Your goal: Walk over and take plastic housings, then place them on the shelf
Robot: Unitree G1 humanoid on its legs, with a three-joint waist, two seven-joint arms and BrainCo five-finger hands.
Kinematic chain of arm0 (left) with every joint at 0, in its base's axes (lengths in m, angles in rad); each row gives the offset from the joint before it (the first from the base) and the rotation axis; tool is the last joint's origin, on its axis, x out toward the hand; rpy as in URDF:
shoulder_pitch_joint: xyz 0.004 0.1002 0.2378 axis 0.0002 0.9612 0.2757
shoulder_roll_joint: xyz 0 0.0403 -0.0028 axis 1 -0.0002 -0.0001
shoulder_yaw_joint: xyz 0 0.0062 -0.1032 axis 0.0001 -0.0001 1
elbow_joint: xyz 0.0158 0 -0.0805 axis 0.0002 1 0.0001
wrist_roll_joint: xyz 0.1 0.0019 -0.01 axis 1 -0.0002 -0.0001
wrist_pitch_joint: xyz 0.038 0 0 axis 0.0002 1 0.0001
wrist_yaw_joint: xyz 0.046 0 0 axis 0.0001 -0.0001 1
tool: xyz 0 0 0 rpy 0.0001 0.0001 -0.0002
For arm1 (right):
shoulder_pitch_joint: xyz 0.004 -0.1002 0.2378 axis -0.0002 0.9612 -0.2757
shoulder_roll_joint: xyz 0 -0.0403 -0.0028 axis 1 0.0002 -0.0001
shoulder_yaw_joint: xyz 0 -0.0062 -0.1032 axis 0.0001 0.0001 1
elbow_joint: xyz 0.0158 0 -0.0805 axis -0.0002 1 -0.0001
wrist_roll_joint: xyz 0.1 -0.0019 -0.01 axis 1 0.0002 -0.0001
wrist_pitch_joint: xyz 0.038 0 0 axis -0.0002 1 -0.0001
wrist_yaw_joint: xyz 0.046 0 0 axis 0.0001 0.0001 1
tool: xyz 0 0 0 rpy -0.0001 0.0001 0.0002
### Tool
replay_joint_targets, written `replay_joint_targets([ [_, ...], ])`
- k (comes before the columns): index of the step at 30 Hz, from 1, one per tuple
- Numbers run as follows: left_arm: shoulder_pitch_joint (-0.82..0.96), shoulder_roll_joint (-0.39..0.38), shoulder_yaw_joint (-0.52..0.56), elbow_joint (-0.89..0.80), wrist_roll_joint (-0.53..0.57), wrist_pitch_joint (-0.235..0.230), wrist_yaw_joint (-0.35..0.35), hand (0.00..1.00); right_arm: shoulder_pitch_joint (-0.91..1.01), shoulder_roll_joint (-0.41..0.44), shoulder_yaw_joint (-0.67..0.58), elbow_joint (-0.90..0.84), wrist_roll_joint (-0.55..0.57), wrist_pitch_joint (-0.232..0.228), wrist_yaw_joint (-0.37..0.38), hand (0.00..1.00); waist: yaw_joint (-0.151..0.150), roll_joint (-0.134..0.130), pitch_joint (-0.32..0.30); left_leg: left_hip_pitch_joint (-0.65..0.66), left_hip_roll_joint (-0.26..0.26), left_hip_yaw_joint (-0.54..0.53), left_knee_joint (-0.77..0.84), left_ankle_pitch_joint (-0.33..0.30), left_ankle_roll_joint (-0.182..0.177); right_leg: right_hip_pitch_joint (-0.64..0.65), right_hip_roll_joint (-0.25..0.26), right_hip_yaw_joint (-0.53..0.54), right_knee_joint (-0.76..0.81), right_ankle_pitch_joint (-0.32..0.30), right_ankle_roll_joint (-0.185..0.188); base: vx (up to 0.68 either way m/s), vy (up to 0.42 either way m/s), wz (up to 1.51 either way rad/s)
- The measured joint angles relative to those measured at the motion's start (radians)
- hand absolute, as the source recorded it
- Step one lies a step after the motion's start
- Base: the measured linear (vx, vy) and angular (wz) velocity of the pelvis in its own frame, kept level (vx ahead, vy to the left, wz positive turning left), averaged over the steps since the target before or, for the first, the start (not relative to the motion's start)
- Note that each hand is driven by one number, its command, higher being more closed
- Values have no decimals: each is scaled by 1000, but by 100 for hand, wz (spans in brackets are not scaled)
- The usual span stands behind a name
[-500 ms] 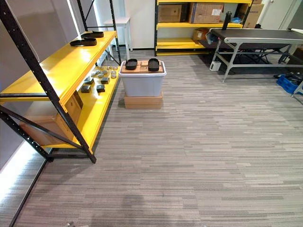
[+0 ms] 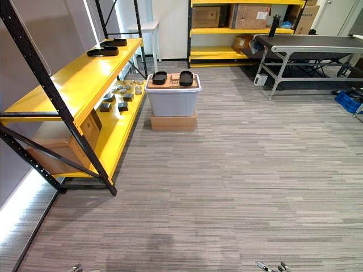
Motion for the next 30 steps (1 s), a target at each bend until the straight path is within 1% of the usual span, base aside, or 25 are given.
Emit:
replay_joint_targets([
  [3, 7, -9, 1, 7, 1, 0, 5, 0, -8, 26, 0, 16, 17, 0, -5, 0, -9, 1, -1, 0, 0, 5, -1, 2, 3, 0, 0, 0, 0, 0, 0, -18, -18, -2],
  [7, 12, -16, 3, 7, 1, 0, 25, 0, -14, 47, 0, 35, 16, 0, -10, 0, -10, 2, -1, 6, 0, 15, -8, 4, 7, 0, 1, 4, 0, 0, -1, -19, -17, -6],
  [10, 19, -30, 24, 8, 2, 0, 27, 0, -14, 58, -3, 50, 16, 1, -9, 0, -13, 2, -1, 16, 0, 19, -23, 8, 13, 1, 2, 5, -1, 0, -1, -6, -12, -3],
  [12, 22, -32, 23, 10, 3, 1, 27, 0, -20, 68, -32, 72, 16, 2, -9, 0, -17, 1, -2, 17, 0, 20, -24, 8, 13, 1, 2, 5, -3, 1, -1, 0, 0, 0],
  [15, 23, -35, 24, 22, 4, 1, 26, 0, -20, 79, -37, 85, 32, 3, -9, 0, -22, 2, -2, 19, 0, 22, -29, 8, 13, 0, 4, 6, -6, 1, -2, 0, -10, -1],
  [20, 20, -49, 22, 27, 9, 2, 24, 0, -26, 88, -37, 86, 33, 3, -9, 0, -23, 0, -1, 26, 0, 30, -39, 8, 12, 2, 6, 11, -13, 3, -5, -8, -31, -5],
  [23, 20, -50, 22, 28, 8, 2, 25, 0, -39, 102, -37, 86, 33, 4, -10, 0, -20, 0, 2, 26, 2, 54, -40, 7, 11, -4, 8, 32, -14, 4, -7, -15, -21, -20],
  [25, 21, -51, 22, 28, 0, 2, 25, 0, -61, 114, -34, 86, 33, 7, -11, 0, -11, -1, 7, 20, 4, 82, -38, 3, 6, -25, 12, 60, -13, 11, -15, -36, -11, -38],
  [27, 8, -55, 20, 28, -5, 2, 24, 0, -80, 118, -24, 86, 33, 8, -11, 0, -6, -5, 13, -20, 3, 94, -3, -9, -5, -52, 6, 67, -7, 16, -20, -34, -22, -14],
  [28, -12, -58, 14, 28, -14, 1, 24, 0, -89, 116, -18, 86, 33, 9, -13, 0, -7, -2, 26, -54, 3, 92, 38, -30, 10, -70, 1, 58, 9, 11, -16, -56, -19, 14],
  [29, -27, -60, -14, 27, -23, 1, 24, 0, -97, 113, -17, 85, 33, 9, -16, 0, -5, 5, 48, -76, 7, 93, 86, -67, 31, -101, -7, 50, 80, -35, -1, -53, -1, 18],
  [30, -30, -60, -30, 27, -23, 1, 23, 0, -98, 113, -16, 85, 33, 10, -19, 0, -5, 5, 60, -78, 7, 93, 108, -86, 43, -122, -17, 47, 147, -78, 19, -57, 33, 11],
])
